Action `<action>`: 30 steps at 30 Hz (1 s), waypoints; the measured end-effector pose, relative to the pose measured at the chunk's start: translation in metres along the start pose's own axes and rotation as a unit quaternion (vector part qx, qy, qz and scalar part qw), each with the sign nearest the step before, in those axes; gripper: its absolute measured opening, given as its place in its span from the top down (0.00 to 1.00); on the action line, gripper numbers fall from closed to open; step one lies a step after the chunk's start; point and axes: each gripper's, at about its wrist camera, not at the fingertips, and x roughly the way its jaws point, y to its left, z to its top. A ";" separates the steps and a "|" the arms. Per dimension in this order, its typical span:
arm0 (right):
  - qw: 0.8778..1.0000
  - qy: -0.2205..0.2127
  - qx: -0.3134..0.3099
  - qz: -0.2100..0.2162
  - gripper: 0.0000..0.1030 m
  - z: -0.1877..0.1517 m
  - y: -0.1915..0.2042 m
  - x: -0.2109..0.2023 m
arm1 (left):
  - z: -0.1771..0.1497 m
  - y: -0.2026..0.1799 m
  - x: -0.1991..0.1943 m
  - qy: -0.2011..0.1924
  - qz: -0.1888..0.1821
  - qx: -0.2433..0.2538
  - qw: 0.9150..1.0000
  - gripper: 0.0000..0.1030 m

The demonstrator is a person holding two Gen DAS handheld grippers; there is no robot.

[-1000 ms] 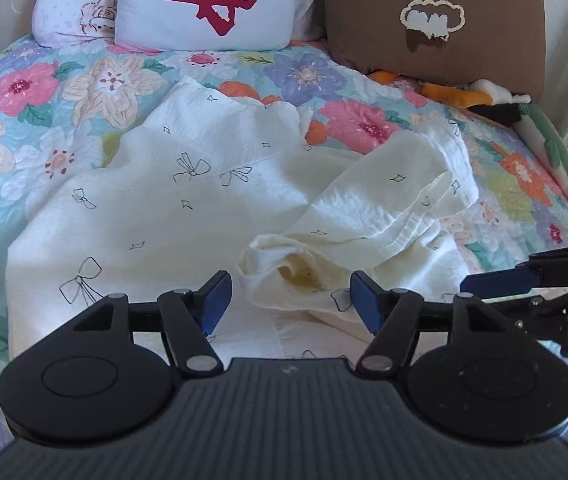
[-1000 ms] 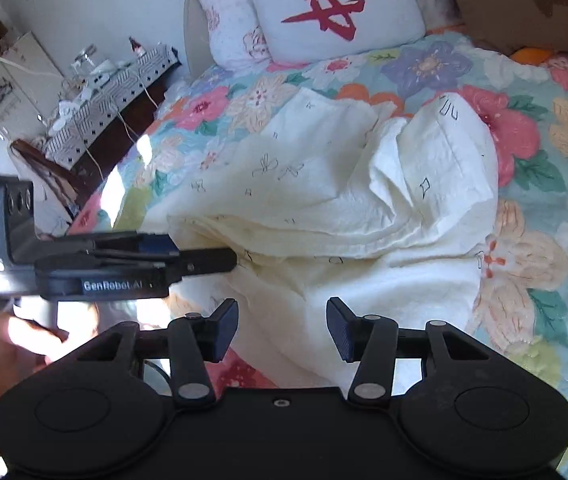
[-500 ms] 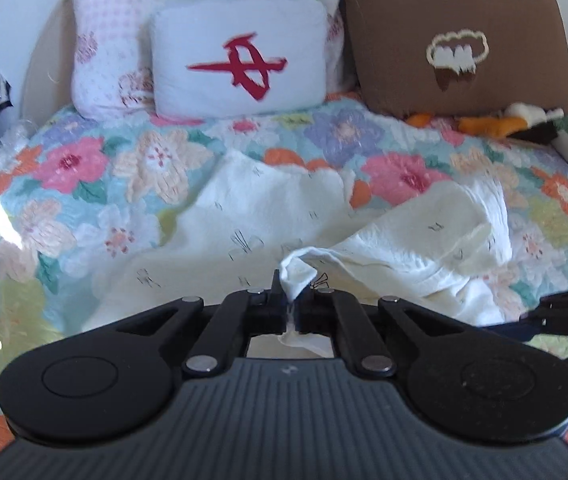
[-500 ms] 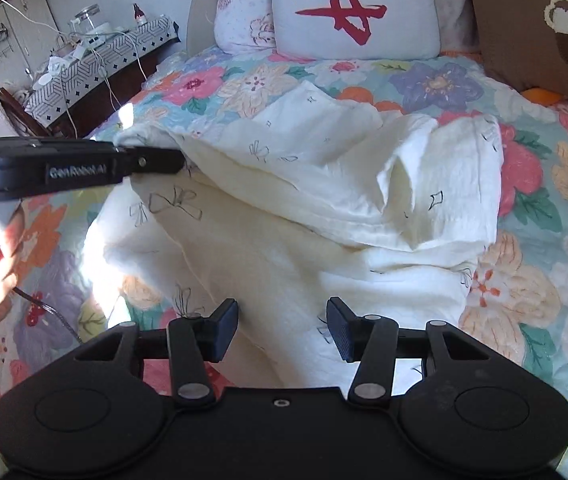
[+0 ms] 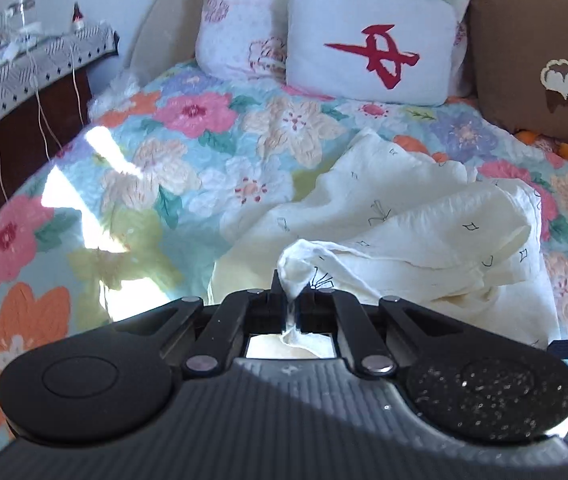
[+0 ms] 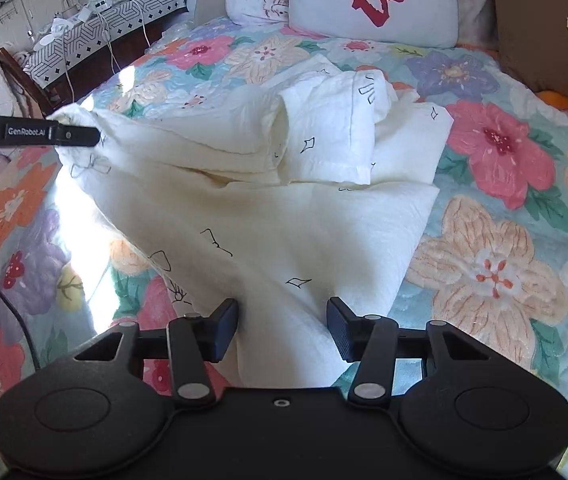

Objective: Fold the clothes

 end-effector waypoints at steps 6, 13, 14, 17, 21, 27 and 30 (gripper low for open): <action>1.000 0.015 -0.010 -0.003 0.47 -0.002 0.005 0.007 | -0.013 0.006 0.038 0.075 0.035 0.029 0.996 0.94; 0.999 0.037 -0.008 -0.012 0.47 -0.009 0.002 0.018 | -0.036 0.016 0.067 0.136 0.023 0.015 0.990 0.88; 0.999 0.038 -0.006 -0.011 0.47 -0.009 0.002 0.018 | -0.034 0.018 0.064 0.135 0.021 0.010 0.991 0.87; 0.999 0.044 0.005 -0.006 0.47 -0.006 -0.001 0.015 | -0.023 0.026 0.046 0.125 0.005 -0.020 0.992 0.84; 0.998 0.028 0.046 0.034 0.47 0.010 -0.011 -0.005 | 0.002 0.021 0.011 0.082 -0.041 -0.032 0.995 0.59; 0.995 -0.008 0.091 0.036 0.47 0.030 -0.040 -0.021 | 0.030 -0.045 0.000 0.029 -0.149 0.061 0.987 0.39; 0.994 -0.015 0.104 0.017 0.47 0.034 -0.056 -0.020 | 0.031 -0.081 0.016 0.030 -0.183 0.103 0.977 0.35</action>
